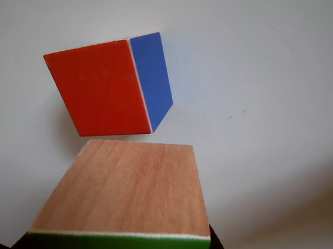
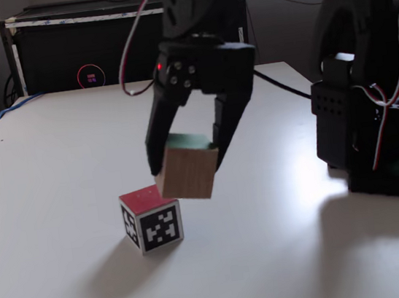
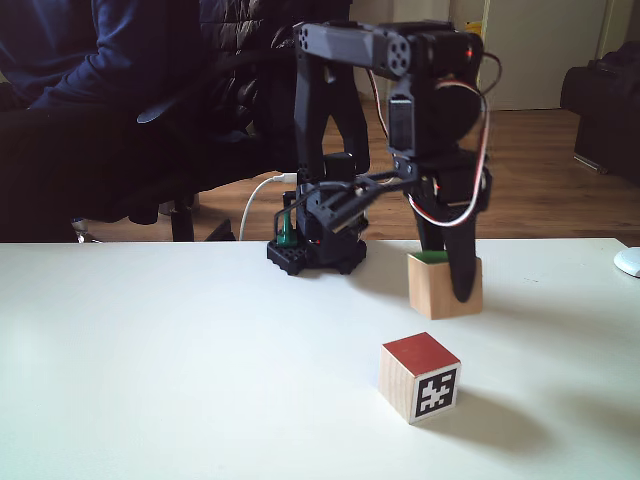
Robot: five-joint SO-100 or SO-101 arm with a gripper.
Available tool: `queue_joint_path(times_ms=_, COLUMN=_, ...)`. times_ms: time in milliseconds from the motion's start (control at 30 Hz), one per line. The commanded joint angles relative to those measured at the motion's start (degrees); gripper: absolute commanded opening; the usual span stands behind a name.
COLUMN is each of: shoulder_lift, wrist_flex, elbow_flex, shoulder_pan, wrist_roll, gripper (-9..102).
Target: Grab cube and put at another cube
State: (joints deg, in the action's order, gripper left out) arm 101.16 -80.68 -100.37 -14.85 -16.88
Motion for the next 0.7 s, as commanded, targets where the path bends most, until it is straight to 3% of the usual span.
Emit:
queue_joint_path(times_ms=0, shoulder_lift=-0.5, wrist_flex=-0.3, elbow_flex=5.1, shoulder_pan=0.7, wrist_roll=-0.6, gripper=13)
queue_joint_path(times_ms=667, shoulder_lift=-9.4, wrist_flex=-1.0, elbow_flex=12.7, shoulder_pan=7.7, wrist_roll=1.9, gripper=13)
